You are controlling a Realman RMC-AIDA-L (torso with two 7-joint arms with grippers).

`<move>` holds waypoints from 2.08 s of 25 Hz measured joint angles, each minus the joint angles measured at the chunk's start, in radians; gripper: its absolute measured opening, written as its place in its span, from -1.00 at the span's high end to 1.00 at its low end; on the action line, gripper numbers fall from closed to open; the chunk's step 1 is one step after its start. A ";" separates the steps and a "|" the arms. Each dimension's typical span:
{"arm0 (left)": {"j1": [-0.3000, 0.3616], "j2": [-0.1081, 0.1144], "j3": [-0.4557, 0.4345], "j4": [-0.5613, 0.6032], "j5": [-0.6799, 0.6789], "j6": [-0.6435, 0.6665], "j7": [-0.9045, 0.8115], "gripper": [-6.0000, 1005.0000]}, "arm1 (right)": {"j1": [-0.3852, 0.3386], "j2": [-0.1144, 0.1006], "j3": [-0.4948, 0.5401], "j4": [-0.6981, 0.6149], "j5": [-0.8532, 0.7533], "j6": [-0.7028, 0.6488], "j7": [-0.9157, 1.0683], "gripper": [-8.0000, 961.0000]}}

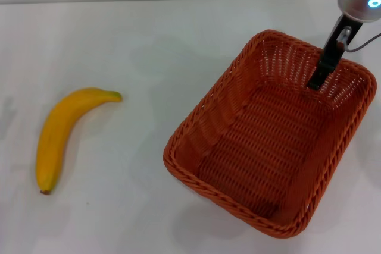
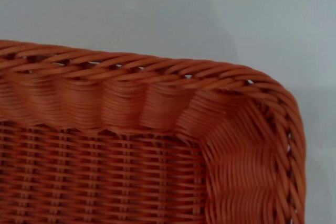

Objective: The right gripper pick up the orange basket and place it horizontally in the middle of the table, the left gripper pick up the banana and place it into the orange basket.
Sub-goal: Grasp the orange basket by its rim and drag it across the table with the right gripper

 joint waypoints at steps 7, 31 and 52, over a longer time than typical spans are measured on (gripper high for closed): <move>-0.002 0.000 0.000 0.000 0.003 0.003 0.001 -0.73 | 0.033 0.003 -0.023 0.082 0.003 -0.051 0.000 -0.61; -0.001 0.000 0.000 -0.001 0.003 -0.003 0.002 -0.73 | 0.029 -0.006 -0.058 0.058 -0.003 -0.025 0.016 0.50; -0.002 0.006 0.000 -0.011 0.015 -0.006 0.002 -0.72 | -0.019 -0.091 0.483 -0.090 -0.001 0.177 0.248 0.72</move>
